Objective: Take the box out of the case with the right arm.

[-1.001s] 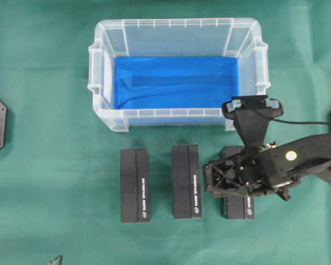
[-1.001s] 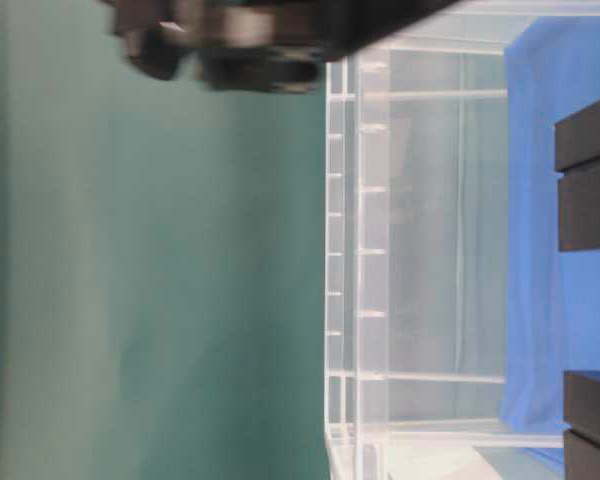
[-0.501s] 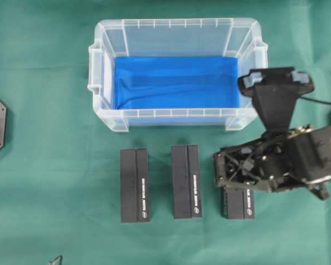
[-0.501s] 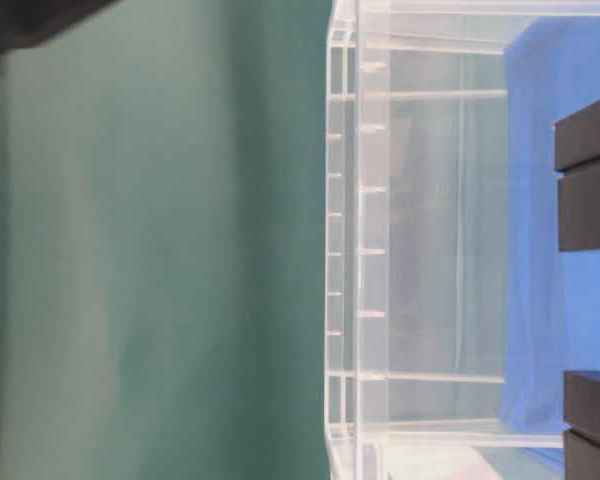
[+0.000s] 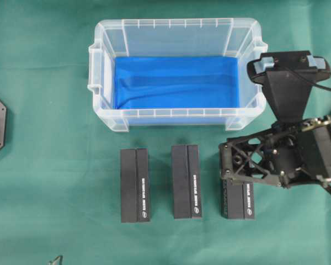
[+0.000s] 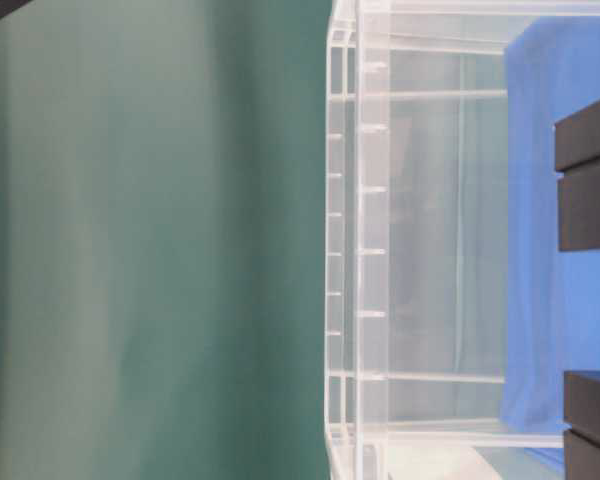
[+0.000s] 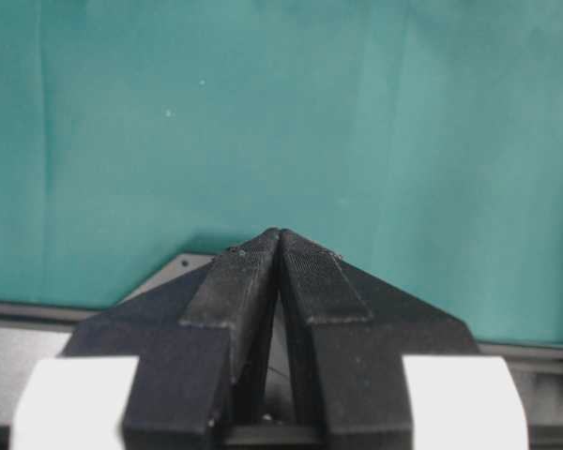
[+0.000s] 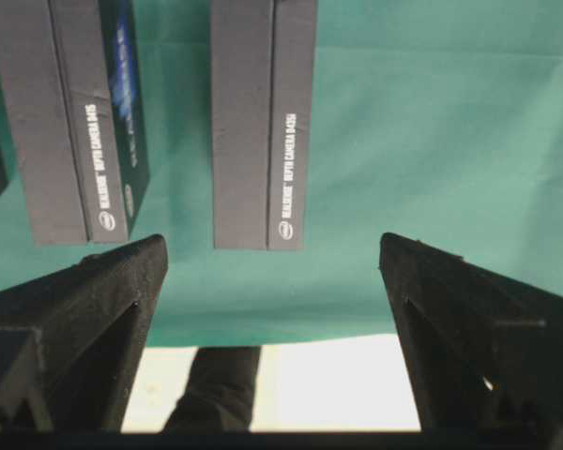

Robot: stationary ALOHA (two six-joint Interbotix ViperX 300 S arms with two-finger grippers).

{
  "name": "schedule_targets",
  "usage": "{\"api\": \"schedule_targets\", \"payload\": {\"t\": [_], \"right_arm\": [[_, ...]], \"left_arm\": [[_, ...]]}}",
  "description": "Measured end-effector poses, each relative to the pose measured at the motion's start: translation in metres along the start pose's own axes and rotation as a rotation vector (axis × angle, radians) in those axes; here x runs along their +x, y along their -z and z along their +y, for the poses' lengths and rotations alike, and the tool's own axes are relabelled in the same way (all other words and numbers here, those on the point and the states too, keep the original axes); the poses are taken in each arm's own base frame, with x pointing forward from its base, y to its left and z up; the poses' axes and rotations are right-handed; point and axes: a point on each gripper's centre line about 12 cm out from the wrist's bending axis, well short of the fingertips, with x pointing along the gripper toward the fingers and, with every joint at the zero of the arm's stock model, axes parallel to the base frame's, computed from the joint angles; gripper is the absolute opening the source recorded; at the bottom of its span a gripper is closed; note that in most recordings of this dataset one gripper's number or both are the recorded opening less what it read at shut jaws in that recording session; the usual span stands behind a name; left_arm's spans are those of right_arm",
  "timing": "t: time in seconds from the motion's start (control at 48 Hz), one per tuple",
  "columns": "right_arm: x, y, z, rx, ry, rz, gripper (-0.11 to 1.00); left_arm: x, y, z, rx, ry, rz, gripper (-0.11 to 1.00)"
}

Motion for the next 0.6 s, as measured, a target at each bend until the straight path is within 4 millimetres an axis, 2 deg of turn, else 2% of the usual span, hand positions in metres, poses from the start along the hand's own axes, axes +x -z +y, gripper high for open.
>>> {"api": "schedule_targets", "payload": {"t": [0.104, 0.292, 0.605], "right_arm": [[0.001, -0.001, -0.004, -0.008, 0.003, -0.003, 0.87], [0.002, -0.01, -0.023, -0.003, 0.0, 0.0, 0.87], [0.003, -0.022, -0.073, 0.009, -0.02, 0.01, 0.87]], "left_arm": [[0.0, 0.0, 0.0, 0.002, 0.0, 0.0, 0.0], [0.001, 0.0, 0.0, 0.002, -0.001, 0.003, 0.0], [0.002, -0.001, 0.0, 0.0, -0.002, 0.008, 0.0]]}}
